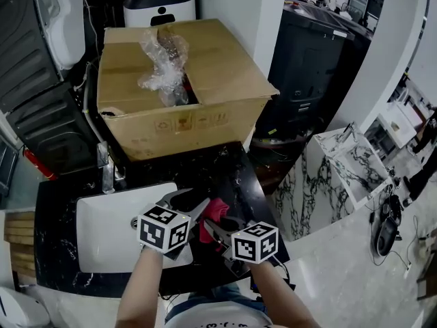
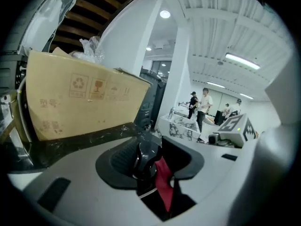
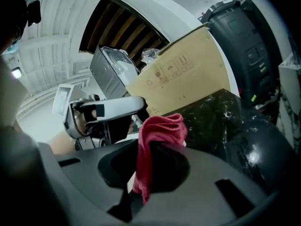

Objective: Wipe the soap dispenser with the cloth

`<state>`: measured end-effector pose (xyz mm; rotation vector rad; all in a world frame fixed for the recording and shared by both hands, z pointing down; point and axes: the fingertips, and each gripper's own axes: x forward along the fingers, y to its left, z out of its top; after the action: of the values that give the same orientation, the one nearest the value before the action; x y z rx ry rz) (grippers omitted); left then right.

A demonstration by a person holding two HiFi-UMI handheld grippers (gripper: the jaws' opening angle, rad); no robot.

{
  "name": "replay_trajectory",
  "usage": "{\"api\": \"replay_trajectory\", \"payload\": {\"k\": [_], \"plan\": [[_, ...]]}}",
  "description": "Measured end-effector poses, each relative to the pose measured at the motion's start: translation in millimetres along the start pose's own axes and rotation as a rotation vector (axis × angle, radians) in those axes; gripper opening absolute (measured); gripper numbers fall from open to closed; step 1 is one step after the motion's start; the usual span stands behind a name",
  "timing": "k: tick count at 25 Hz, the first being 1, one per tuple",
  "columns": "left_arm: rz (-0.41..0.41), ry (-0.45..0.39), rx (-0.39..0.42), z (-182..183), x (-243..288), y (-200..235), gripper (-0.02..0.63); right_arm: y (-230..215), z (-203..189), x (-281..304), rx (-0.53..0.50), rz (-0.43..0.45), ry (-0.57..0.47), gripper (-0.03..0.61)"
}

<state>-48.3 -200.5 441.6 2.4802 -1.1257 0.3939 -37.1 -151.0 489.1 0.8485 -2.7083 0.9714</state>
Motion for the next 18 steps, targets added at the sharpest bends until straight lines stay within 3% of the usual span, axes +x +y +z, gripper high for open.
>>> {"api": "replay_trajectory", "payload": {"k": [3,7,9,14,16,18], "plan": [[-0.101,-0.003,0.01,0,-5,7,0.176,12,-4,12,-0.022,0.002,-0.009,0.051],[-0.12,0.02,-0.052,-3,-6,11,0.173,9,-4,13,-0.021,-0.004,-0.022,0.051],[-0.08,0.032,-0.064,-4,-7,13,0.173,5,-4,11,-0.017,-0.002,-0.016,0.051],[0.126,0.065,-0.035,-8,-4,16,0.179,-11,-5,5,0.06,-0.013,-0.01,0.051],[0.143,0.044,-0.046,-8,-5,16,0.178,-16,-7,4,0.101,-0.007,-0.009,0.051],[0.109,0.013,-0.095,-8,-6,17,0.177,-23,-9,2,0.148,-0.01,-0.012,0.051]]}}
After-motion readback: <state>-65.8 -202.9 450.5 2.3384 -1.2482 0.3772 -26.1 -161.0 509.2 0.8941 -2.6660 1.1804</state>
